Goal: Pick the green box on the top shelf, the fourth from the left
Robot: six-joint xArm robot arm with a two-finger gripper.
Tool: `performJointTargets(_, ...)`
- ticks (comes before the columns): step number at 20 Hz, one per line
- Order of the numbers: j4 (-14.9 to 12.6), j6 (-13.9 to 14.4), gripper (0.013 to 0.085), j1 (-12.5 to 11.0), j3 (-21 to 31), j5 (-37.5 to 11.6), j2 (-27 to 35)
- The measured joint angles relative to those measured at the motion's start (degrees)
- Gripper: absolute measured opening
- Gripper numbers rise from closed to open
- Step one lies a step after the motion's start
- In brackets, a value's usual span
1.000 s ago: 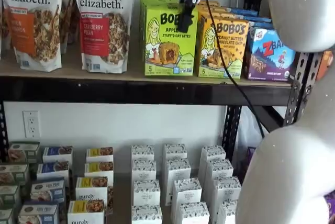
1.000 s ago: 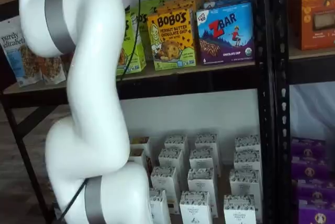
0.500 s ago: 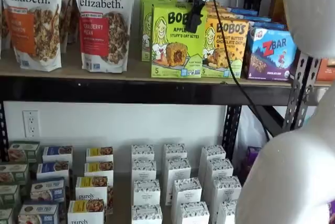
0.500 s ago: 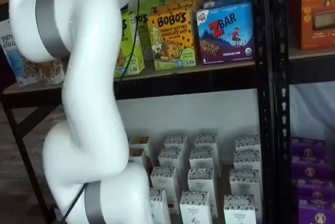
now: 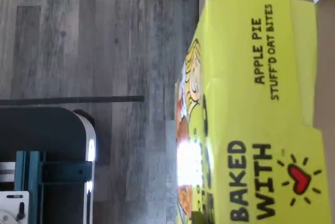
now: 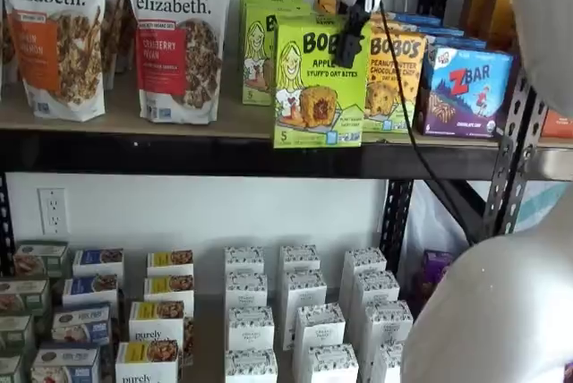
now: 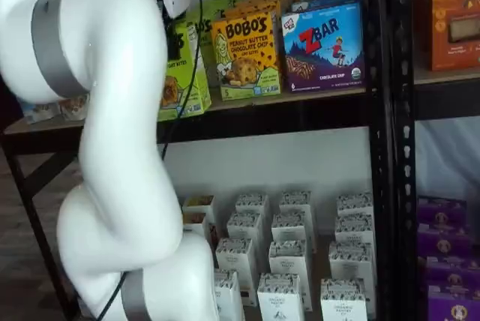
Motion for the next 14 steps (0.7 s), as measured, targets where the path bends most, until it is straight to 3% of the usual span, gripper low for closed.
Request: performJointTargets(14,0.54,-5.2,0.029,-5.24,9.02,-0.45,-7.84)
